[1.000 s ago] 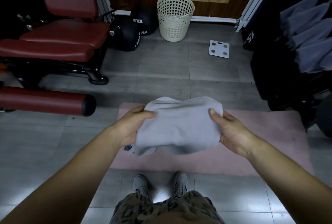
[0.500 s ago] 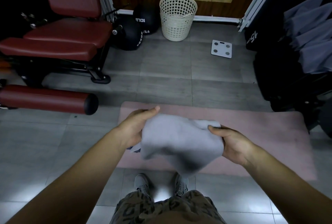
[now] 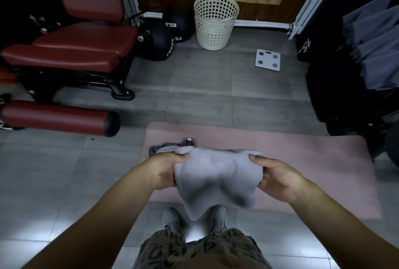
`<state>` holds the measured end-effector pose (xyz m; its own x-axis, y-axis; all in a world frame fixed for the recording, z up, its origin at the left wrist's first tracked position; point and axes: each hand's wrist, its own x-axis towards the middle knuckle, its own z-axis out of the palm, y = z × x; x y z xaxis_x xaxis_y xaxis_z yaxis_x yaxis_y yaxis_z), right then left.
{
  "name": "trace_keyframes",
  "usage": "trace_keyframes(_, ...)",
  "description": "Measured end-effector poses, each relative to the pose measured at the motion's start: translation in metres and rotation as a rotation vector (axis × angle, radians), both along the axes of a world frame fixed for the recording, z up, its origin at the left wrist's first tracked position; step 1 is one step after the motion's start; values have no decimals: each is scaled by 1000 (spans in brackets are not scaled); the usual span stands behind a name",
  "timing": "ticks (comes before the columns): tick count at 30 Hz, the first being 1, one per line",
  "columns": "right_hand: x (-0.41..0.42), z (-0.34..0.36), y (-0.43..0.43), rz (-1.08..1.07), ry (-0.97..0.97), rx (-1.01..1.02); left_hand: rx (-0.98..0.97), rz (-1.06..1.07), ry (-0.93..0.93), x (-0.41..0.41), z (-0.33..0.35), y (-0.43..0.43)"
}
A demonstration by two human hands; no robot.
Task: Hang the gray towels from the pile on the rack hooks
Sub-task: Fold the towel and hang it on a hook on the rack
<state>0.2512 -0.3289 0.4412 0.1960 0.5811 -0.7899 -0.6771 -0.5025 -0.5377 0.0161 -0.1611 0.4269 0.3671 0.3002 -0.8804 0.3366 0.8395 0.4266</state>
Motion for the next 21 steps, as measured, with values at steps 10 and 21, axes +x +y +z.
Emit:
trace_keyframes(10, -4, 7, 8, -142, -451, 49, 522, 90, 74, 8, 7, 7)
trace_keyframes(21, 7, 20, 19, -11, -790, 171, 735, 73, -21, 26, 28, 21)
